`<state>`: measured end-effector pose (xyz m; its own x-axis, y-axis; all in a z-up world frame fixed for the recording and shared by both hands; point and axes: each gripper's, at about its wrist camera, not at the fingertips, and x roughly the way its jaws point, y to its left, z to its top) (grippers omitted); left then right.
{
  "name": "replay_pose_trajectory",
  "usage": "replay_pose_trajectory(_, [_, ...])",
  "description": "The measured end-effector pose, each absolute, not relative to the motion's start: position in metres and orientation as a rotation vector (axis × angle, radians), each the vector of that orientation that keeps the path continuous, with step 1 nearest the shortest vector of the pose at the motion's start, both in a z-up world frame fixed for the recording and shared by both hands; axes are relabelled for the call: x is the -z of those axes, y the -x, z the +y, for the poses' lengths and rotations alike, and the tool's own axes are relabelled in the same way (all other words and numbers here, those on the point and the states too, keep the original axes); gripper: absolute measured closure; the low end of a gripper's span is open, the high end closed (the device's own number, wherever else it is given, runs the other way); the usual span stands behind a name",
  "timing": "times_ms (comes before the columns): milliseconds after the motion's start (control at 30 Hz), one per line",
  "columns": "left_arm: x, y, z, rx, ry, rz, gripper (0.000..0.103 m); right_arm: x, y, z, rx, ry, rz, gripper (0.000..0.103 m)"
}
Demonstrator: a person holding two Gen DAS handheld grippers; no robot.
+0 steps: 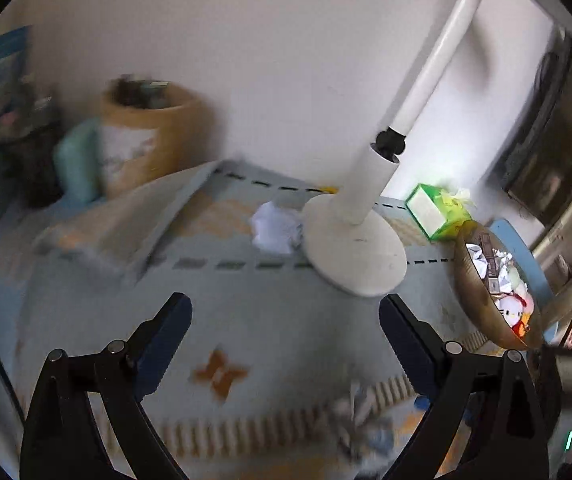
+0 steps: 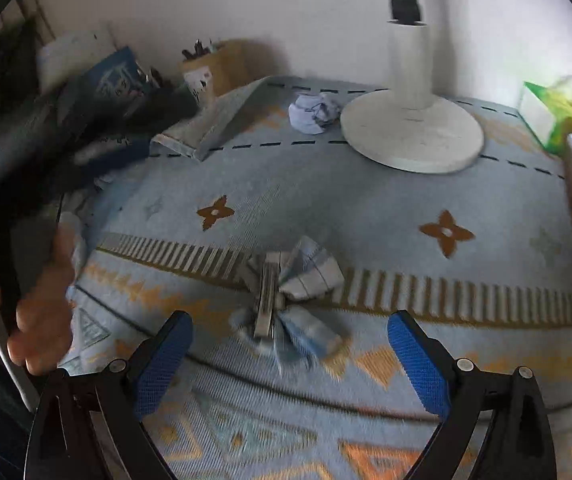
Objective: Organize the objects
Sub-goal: 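Grasp crumpled paper with the left gripper while the right grasps the plaid bow cloth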
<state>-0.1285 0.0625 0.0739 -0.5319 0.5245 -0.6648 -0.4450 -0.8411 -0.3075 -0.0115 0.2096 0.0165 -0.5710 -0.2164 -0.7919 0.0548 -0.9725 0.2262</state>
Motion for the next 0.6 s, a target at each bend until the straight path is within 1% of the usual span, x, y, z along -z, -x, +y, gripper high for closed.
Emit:
replay_pose_trajectory(100, [-0.059, 0.159, 0.096, -2.299, 1.089, -0.021, 0.008, -0.006, 0.018, 0.203, 2.704, -1.341, -0.194, 0.005])
replay_pose_trajectory(167, [-0.048, 0.174, 0.114, -2.318, 1.078, 0.060, 0.008, 0.001, 0.023, 0.196, 2.704, -1.336, -0.160, 0.007])
replay_pose_trajectory(233, [-0.038, 0.188, 0.127, -2.338, 1.073, 0.113, 0.008, 0.004, 0.026, 0.189, 2.703, -1.344, -0.106, 0.015])
replay_pose_trajectory(300, [-0.031, 0.200, 0.132, -2.349, 1.072, 0.098, 0.008, 0.004, 0.026, 0.188, 2.713, -1.331, -0.092, 0.017])
replay_pose_trajectory(333, [-0.027, 0.206, 0.133, -2.341, 1.080, 0.084, 0.008, 0.004, 0.027, 0.188, 2.718, -1.336, -0.095, 0.020])
replay_pose_trajectory(367, [-0.024, 0.209, 0.133, -2.337, 1.087, 0.073, 0.011, 0.004, 0.027, 0.190, 2.728, -1.332, -0.104, 0.022])
replay_pose_trajectory(400, [-0.021, 0.213, 0.133, -2.341, 1.096, 0.060, 0.019, 0.005, 0.028, 0.192, 2.740, -1.330, -0.117, 0.027])
replay_pose_trajectory(433, [-0.018, 0.217, 0.133, -2.336, 1.103, 0.041, 0.025, 0.005, 0.029, 0.193, 2.747, -1.331, -0.124, 0.029])
replay_pose_trajectory(467, [-0.014, 0.221, 0.133, -2.324, 1.119, 0.027, 0.041, 0.005, 0.030, 0.193, 2.754, -1.330, -0.120, 0.030])
replay_pose_trajectory(500, [-0.011, 0.223, 0.132, -2.305, 1.139, -0.006, 0.050, 0.005, 0.031, 0.192, 2.758, -1.332, -0.110, 0.034])
replay_pose_trajectory(533, [-0.013, 0.224, 0.129, -2.299, 1.134, -0.028, 0.054, 0.005, 0.030, 0.191, 2.761, -1.330, -0.090, 0.042])
replay_pose_trajectory(600, [-0.014, 0.222, 0.126, -2.314, 1.122, -0.038, 0.056, 0.005, 0.030, 0.186, 2.760, -1.321, -0.045, 0.049])
